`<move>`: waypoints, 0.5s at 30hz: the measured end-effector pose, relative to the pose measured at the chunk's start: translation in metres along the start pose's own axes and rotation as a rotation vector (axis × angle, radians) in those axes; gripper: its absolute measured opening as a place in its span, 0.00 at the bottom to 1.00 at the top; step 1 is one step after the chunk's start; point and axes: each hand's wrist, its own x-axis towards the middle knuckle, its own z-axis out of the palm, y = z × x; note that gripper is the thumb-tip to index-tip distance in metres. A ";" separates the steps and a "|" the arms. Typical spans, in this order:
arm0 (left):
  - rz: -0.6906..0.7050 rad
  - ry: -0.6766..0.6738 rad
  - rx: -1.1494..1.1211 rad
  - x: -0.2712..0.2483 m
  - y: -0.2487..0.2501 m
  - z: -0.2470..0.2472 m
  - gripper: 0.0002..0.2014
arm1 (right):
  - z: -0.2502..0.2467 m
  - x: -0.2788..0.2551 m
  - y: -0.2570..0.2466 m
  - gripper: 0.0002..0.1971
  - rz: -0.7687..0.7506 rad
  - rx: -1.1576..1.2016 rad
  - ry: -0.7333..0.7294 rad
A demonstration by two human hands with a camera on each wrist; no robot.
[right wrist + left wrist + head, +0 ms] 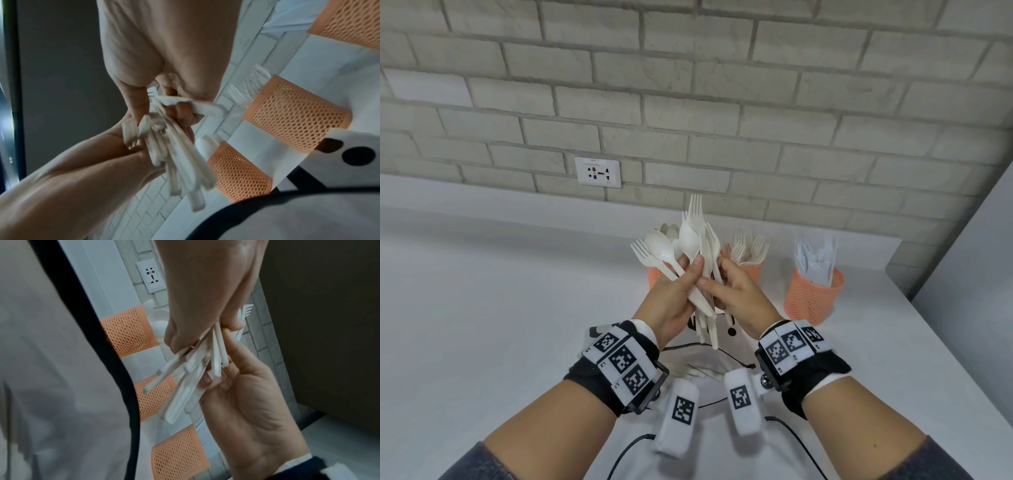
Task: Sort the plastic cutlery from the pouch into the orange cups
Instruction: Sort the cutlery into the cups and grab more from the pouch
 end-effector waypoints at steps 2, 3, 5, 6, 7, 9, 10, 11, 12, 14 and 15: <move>-0.016 0.016 -0.002 0.001 0.000 -0.001 0.18 | -0.001 0.000 -0.001 0.16 -0.006 0.046 0.003; -0.027 0.029 -0.012 0.002 -0.001 -0.002 0.18 | -0.002 0.001 -0.001 0.16 -0.015 0.040 0.012; -0.036 0.044 -0.037 0.003 0.000 -0.003 0.17 | -0.001 0.003 0.001 0.14 -0.034 -0.015 0.021; -0.035 0.042 -0.043 0.003 0.001 -0.004 0.17 | 0.001 0.003 0.001 0.14 -0.042 -0.045 0.022; -0.033 0.040 -0.042 0.004 0.001 -0.004 0.17 | 0.001 0.004 0.002 0.13 -0.046 -0.067 0.020; -0.029 0.038 -0.027 0.005 0.003 -0.004 0.16 | 0.002 0.005 0.002 0.14 -0.055 -0.083 0.018; -0.025 0.037 -0.016 0.005 0.004 -0.004 0.17 | 0.002 0.005 0.002 0.14 -0.059 -0.084 0.024; -0.019 0.032 -0.002 0.006 0.004 -0.004 0.17 | 0.001 0.006 0.002 0.13 -0.062 -0.073 0.030; -0.013 0.029 0.015 0.006 0.005 -0.004 0.17 | 0.001 0.007 0.002 0.12 -0.069 -0.057 0.030; -0.003 0.039 0.050 0.008 0.003 -0.005 0.17 | 0.002 0.008 0.002 0.10 -0.086 -0.033 0.028; 0.001 0.050 0.061 0.009 0.003 -0.006 0.17 | 0.003 0.009 0.002 0.09 -0.087 -0.027 0.024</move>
